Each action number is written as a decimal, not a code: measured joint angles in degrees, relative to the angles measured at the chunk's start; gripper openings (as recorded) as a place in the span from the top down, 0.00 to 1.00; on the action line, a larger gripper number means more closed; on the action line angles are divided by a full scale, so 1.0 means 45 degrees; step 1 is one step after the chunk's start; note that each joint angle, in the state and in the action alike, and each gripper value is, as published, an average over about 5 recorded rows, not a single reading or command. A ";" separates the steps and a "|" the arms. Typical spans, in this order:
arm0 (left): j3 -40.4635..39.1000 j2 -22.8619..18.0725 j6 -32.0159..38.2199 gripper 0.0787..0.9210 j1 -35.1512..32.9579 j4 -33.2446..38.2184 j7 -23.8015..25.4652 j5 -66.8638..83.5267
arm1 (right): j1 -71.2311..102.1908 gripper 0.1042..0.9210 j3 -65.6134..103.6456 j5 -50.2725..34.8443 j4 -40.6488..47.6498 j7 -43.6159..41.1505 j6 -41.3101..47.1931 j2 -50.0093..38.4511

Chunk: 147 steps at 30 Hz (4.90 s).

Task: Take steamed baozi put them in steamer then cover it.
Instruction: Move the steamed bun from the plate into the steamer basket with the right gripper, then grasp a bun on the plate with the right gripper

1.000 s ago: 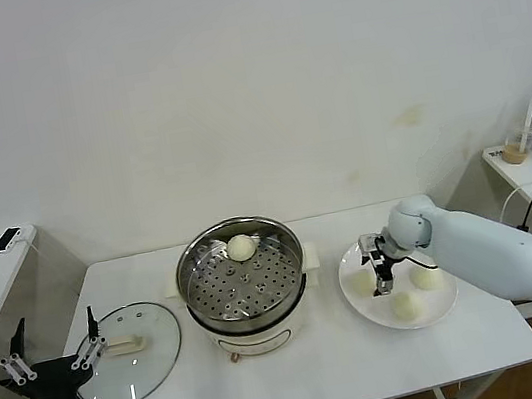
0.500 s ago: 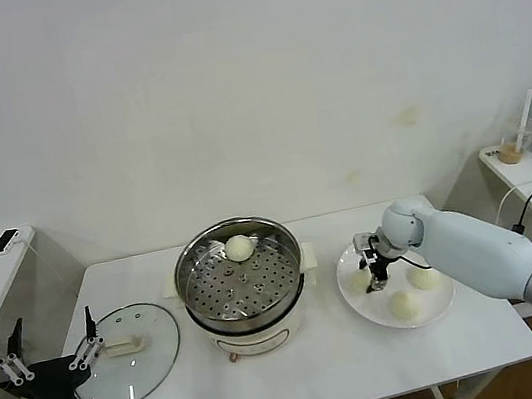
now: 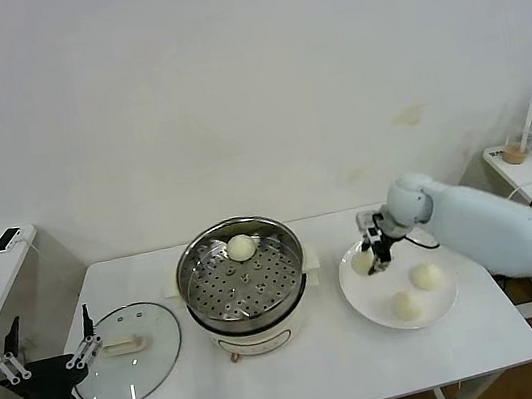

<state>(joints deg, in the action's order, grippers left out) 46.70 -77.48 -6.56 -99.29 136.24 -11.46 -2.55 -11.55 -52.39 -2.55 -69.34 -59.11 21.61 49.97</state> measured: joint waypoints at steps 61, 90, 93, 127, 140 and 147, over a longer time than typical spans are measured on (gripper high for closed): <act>0.0823 -0.0034 0.0256 0.12 -0.0077 0.0013 0.0148 0.0080 | -0.1628 0.30 -0.2587 -0.5759 0.2965 0.3174 0.3237 0.8418; 0.0788 0.0285 0.0147 0.12 -0.0050 -0.0007 0.0258 0.0286 | -0.5649 0.12 -0.3604 -0.4814 -0.2442 0.0244 0.2134 0.2235; 0.0668 0.0307 0.0147 0.12 -0.0062 -0.0027 0.0259 0.0229 | -0.5688 0.12 -0.3714 -0.4270 -0.3360 0.0049 0.1913 0.0817; -0.0141 0.0100 0.0112 0.12 -0.0018 -0.0302 0.0234 -0.0687 | 0.3238 0.12 0.1873 0.0993 -0.5081 -0.0166 -0.0244 -0.5256; -0.0053 0.0092 0.0114 0.12 0.0053 -0.0418 0.0230 -0.0706 | 0.3932 0.12 0.1939 0.1418 -0.3849 0.0145 -0.0400 -0.4057; -0.0067 0.0087 0.0115 0.12 0.0100 -0.0479 0.0231 -0.0714 | 0.4108 0.12 0.1886 0.1528 -0.3249 0.0248 -0.0434 -0.3514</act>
<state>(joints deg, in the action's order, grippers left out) 46.40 -77.09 -6.04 -98.84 134.09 -10.42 -5.76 6.94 -43.91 4.33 -83.97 -57.99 19.65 34.16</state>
